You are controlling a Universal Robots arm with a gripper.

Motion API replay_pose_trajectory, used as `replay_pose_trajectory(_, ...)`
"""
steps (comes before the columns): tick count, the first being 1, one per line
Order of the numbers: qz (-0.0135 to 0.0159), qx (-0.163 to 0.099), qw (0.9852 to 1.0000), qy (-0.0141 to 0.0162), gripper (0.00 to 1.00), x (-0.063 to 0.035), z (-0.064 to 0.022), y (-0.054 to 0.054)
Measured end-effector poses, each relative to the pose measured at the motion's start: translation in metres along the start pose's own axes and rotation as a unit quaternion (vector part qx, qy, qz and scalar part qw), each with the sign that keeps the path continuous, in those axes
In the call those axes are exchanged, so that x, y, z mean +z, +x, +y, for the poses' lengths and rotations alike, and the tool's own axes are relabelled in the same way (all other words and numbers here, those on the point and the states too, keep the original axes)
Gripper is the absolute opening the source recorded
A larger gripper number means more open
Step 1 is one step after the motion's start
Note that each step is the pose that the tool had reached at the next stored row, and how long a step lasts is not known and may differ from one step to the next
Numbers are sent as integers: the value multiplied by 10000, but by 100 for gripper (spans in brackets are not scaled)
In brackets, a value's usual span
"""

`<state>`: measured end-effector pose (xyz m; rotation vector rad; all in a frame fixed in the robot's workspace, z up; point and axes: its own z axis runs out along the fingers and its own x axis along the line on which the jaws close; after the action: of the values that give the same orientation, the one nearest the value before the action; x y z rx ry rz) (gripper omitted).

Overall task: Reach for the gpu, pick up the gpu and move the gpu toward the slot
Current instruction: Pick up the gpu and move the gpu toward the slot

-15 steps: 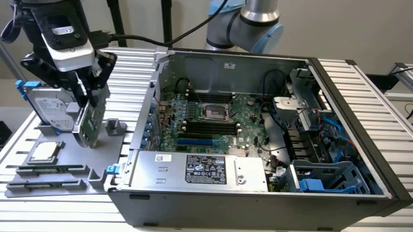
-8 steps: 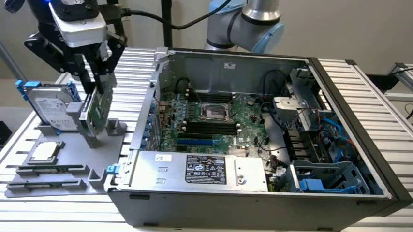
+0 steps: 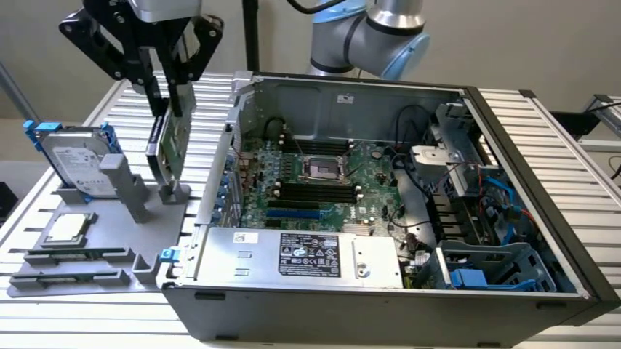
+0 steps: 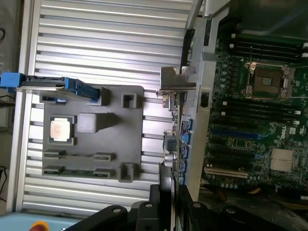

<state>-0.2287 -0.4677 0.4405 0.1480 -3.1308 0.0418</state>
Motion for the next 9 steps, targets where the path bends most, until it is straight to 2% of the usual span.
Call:
replay_pose_trajectory(2, -1, 0, 10000, -9, 26, -41, -10, -91)
replay_pose_trajectory(9, 17, -1, 10000, -38, 26, -54, -40, -405)
